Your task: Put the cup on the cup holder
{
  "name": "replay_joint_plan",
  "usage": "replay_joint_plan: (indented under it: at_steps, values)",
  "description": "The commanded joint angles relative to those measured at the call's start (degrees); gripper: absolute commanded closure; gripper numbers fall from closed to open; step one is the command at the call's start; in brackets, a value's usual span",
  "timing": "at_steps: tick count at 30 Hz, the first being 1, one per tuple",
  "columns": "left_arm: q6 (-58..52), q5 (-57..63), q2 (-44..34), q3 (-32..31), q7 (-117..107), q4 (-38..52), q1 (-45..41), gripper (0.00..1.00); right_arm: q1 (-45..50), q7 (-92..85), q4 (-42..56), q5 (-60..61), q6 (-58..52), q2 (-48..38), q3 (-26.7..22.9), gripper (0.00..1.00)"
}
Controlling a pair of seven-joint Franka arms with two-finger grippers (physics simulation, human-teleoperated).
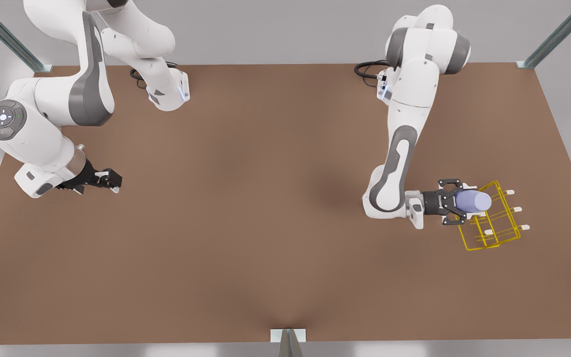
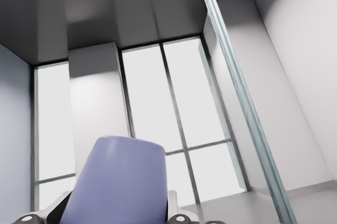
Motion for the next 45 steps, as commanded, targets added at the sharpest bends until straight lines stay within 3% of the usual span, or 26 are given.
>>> replay_joint_plan:
  at_steps: [1, 27, 45]
  values:
    - [1.86, 0.93, -1.9, 0.22, -8.88, -2.86, -0.3, 0.19, 0.0, 0.38, 0.03, 0.04, -0.02, -0.06, 0.0, 0.0]
    - [7.31, 7.08, 0.91, 0.23, -24.88, -11.74, 5.15, 0.19, 0.27, 0.91, 0.12, -0.05, 0.24, 0.03, -0.09, 0.0]
    - [9.07, 12.09, 2.14, 1.54, -28.13, -12.27, 7.87, 0.19, 0.35, 1.08, 0.12, -0.05, 0.24, 0.03, -0.09, 0.0]
